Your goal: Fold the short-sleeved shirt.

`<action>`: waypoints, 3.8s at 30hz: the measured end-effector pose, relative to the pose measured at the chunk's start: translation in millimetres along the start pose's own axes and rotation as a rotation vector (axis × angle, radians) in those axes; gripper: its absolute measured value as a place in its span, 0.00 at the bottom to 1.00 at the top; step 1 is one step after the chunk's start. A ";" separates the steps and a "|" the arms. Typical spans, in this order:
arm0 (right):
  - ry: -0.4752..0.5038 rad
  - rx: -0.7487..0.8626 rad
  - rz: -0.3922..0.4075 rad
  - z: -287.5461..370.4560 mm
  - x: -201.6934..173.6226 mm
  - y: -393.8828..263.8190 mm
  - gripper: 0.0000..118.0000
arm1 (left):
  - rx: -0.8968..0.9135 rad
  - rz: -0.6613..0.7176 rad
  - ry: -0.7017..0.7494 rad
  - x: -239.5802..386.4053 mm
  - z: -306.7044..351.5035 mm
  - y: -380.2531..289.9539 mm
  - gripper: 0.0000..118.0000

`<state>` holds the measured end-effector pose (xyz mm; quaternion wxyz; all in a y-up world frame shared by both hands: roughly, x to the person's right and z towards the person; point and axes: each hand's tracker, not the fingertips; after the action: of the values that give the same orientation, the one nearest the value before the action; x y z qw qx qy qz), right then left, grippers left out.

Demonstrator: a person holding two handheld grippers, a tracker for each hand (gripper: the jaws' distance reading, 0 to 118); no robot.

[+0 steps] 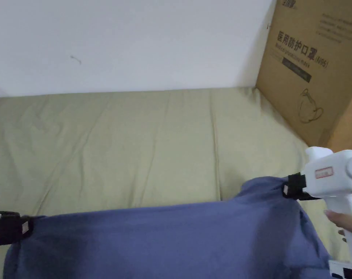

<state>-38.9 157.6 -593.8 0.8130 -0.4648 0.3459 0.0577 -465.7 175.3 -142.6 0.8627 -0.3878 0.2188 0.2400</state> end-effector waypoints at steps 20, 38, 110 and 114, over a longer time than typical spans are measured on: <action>-0.029 -0.214 -0.116 75.4 52.7 -211.3 0.01 | -0.173 0.070 -0.076 -12.9 52.8 -180.6 0.03; -0.080 0.061 0.143 99.1 -99.2 -144.3 0.98 | 0.041 -0.086 0.091 111.9 56.2 -120.1 0.95; 0.079 -0.044 0.052 102.5 -117.7 -180.9 0.00 | -0.188 0.146 -0.319 110.2 -39.7 -145.3 0.25; 0.076 -0.037 0.042 105.7 -109.2 -180.6 0.00 | -0.239 0.151 -0.415 143.0 -61.0 -148.7 0.95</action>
<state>7.5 165.2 -362.5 0.7892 -0.4743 0.3849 0.0636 -277.7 76.1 -176.1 0.8167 -0.4122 0.0353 0.4022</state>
